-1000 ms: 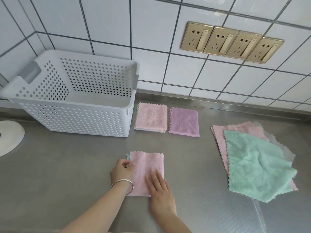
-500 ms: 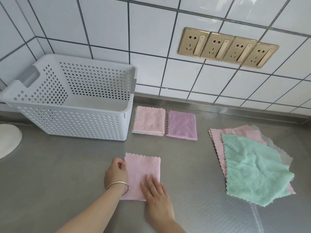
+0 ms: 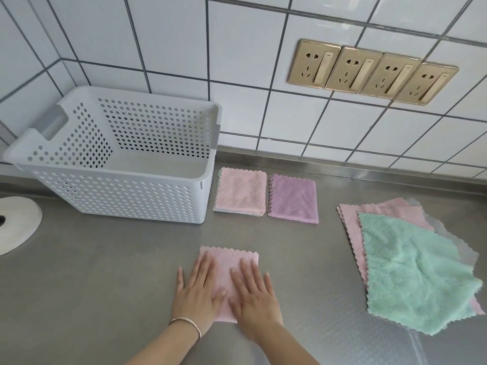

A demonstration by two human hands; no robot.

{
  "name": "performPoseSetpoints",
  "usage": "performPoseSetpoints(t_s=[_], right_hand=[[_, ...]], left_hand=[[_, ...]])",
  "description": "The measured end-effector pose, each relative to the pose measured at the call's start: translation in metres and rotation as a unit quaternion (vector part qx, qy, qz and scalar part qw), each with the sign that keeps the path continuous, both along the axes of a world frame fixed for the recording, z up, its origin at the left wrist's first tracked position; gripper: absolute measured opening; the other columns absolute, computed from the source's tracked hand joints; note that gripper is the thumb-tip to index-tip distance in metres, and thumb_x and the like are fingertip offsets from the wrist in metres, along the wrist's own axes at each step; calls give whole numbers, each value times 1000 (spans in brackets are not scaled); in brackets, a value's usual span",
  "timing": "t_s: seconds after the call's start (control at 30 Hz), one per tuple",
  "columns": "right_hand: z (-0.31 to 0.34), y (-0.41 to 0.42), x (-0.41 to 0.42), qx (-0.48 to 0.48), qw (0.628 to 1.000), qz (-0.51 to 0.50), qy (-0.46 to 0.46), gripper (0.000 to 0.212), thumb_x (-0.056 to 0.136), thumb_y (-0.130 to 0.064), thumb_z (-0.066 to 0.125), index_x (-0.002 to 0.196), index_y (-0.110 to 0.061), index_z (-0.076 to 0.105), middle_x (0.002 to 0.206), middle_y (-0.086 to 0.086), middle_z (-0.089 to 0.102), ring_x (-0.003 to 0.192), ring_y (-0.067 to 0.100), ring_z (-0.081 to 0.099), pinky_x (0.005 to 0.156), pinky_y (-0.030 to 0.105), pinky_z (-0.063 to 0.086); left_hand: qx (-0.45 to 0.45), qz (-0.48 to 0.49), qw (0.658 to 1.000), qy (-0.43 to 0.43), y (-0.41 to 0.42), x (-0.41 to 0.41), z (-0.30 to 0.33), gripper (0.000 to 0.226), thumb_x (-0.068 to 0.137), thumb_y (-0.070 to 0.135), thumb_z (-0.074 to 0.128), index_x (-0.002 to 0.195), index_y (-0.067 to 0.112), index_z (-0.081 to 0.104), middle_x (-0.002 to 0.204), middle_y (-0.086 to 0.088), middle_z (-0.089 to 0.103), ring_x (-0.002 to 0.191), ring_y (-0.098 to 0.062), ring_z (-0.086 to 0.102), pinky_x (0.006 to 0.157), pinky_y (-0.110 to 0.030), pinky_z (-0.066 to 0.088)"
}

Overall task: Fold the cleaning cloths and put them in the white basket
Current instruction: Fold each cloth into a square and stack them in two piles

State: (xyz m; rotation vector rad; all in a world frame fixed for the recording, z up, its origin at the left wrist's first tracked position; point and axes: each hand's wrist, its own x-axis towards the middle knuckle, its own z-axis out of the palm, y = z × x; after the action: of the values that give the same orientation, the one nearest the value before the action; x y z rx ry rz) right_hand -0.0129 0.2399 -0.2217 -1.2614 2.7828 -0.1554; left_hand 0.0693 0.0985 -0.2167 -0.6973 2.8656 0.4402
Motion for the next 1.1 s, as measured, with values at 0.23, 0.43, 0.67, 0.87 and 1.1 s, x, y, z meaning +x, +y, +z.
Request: performPoseSetpoints(t_s=[0.23, 0.43, 0.67, 0.87, 1.1], right_hand=[[8, -5, -1, -6, 997, -7, -75, 75, 70, -51, 46, 141, -31, 31, 142, -4, 43, 137, 19, 28, 106, 34, 22], [43, 4, 6, -132, 911, -287, -264, 61, 83, -20, 48, 139, -22, 26, 123, -2, 45, 101, 16, 49, 78, 23, 41], [47, 9, -5, -158, 841, -340, -389, 62, 84, -14, 46, 142, -21, 25, 81, -4, 56, 73, 11, 55, 56, 17, 41], [87, 21, -75, -304, 817, -351, -343, 47, 88, -8, 50, 132, -19, 39, 78, -7, 51, 67, 3, 52, 57, 8, 43], [95, 15, -202, -388, 793, -382, -273, 40, 90, -8, 51, 128, -14, 43, 75, -8, 47, 66, 3, 50, 56, 3, 40]], left_hand=[[-18, 60, 996, 63, -4, -1, -4, 66, 71, 54, 40, 125, 17, 45, 131, -4, 54, 132, -21, 37, 102, -42, 28], [112, 395, 912, 23, 1, -2, 25, 38, 71, 36, 70, 103, 16, 65, 122, -13, 48, 114, -34, 43, 95, -38, 38], [229, 382, 895, 36, 18, -21, 36, 19, 82, 30, 60, 88, 14, 52, 97, -13, 59, 86, -32, 52, 76, -36, 44], [317, 335, 865, 199, 31, -92, 81, 29, 87, 21, 56, 114, 18, 47, 88, -8, 61, 84, -32, 57, 69, -32, 38], [262, 159, 931, 197, 16, -227, 95, 41, 93, 15, 43, 131, 30, 46, 118, -5, 63, 107, -29, 58, 90, -29, 43]])
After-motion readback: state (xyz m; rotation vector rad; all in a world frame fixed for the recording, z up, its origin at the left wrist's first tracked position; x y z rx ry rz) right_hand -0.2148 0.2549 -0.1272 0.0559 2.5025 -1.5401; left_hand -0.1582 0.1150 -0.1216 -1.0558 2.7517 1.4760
